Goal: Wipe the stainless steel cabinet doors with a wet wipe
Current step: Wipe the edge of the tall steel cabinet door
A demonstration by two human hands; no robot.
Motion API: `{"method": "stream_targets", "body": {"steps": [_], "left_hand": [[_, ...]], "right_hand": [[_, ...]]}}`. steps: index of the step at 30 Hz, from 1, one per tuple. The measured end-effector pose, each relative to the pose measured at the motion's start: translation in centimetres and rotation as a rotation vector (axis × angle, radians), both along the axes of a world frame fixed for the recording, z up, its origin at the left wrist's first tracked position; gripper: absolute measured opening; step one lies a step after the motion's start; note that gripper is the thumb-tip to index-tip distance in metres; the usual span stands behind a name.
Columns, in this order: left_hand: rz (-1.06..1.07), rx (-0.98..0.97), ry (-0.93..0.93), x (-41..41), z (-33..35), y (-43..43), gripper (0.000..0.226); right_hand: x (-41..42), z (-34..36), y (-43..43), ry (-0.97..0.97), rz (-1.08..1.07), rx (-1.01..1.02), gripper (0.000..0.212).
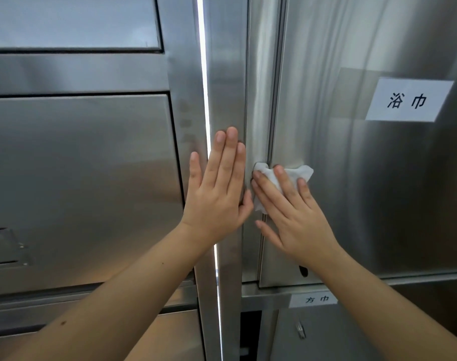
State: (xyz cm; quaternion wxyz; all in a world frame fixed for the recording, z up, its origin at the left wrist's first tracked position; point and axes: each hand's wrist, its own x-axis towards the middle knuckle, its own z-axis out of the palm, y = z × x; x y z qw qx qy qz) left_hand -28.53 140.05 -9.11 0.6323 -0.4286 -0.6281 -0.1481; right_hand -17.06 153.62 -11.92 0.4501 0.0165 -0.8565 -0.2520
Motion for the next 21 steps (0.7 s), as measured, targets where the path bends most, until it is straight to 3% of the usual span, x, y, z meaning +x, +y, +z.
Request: {"method": "stream_targets", "body": {"steps": [13,21], "left_hand": [[0.057,-0.004,0.014,0.3,0.2,-0.4,0.080],[0.047,-0.008,0.024,0.2,0.2,-0.3,0.079]], "right_hand": [[-0.8,8.8,1.2,0.124,-0.010,0.154,0.059],[-1.0,6.6,0.8,0.136,-0.014,0.108,0.061]]}}
